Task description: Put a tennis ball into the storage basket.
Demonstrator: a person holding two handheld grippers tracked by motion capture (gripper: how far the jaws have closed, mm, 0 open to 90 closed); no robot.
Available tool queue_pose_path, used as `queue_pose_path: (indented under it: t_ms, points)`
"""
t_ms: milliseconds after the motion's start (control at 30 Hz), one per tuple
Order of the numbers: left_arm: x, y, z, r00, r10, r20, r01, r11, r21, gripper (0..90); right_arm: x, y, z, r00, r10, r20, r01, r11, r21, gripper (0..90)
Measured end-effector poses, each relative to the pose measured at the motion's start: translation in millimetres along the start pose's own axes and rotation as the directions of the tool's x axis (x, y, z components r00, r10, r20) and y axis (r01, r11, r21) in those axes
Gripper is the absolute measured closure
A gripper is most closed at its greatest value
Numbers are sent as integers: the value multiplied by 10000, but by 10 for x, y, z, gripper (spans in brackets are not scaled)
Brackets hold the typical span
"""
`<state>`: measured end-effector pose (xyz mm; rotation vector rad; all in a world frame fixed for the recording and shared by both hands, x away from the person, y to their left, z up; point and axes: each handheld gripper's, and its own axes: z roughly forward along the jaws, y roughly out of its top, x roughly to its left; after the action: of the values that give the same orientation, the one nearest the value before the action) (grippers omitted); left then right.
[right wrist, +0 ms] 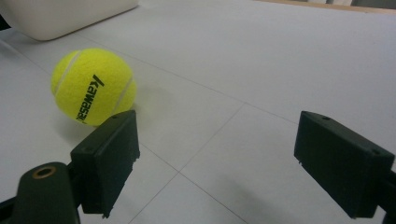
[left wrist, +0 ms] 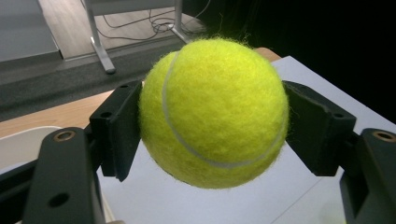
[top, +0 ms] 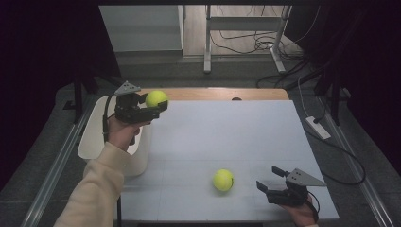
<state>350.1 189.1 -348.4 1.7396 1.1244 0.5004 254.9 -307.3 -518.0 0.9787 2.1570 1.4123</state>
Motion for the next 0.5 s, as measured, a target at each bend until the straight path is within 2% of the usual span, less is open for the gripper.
queue_pose_path:
  t_ms: [500]
  points:
    - [197,37,-25,9982,-198,-570,202,9998,77,266,-3,0,1,10000,-7,21,7,10000,21,138]
